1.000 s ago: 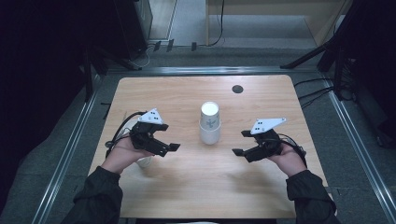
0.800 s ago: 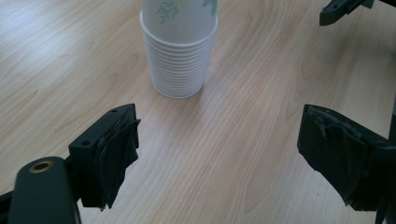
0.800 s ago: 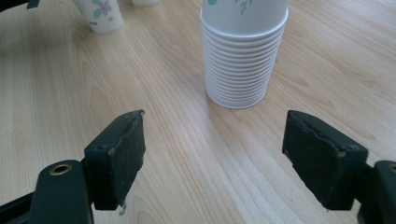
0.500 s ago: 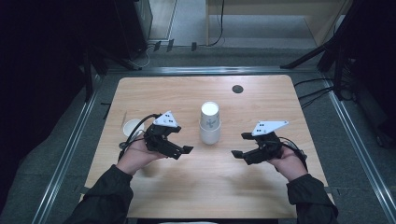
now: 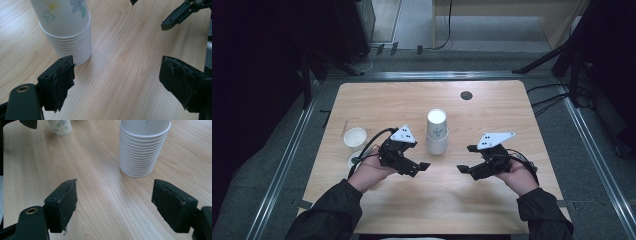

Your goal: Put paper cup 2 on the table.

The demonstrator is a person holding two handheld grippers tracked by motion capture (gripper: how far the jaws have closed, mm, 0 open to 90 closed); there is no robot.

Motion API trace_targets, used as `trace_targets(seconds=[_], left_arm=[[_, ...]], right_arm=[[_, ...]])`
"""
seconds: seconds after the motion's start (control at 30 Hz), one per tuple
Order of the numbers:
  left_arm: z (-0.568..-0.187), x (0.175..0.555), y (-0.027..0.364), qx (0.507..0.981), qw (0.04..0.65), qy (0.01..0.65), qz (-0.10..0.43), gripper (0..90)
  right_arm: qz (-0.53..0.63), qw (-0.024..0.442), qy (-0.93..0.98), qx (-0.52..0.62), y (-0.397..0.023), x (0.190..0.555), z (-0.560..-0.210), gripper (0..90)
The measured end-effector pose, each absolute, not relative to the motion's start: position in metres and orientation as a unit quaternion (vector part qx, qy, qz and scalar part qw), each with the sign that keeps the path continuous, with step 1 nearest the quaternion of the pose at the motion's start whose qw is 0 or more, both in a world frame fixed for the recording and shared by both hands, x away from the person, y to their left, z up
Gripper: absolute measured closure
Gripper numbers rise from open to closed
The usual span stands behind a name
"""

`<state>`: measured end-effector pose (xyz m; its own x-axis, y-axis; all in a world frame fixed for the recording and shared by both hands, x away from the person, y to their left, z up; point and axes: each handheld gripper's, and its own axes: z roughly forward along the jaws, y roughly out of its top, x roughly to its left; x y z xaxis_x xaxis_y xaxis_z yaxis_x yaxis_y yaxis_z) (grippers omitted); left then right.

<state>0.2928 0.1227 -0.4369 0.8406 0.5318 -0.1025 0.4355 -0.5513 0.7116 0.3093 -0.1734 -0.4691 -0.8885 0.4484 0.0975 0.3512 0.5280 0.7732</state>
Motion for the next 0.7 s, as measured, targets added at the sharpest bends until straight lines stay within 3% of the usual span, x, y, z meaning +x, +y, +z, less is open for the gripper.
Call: trace_targets(seconds=[0.7], left_arm=[[-0.458,0.288,0.106,0.87,0.386,0.299,0.062,13.1]], right_arm=[[0.418,0.052,0.885,0.2,-0.161,0.304,-0.472,20.9]])
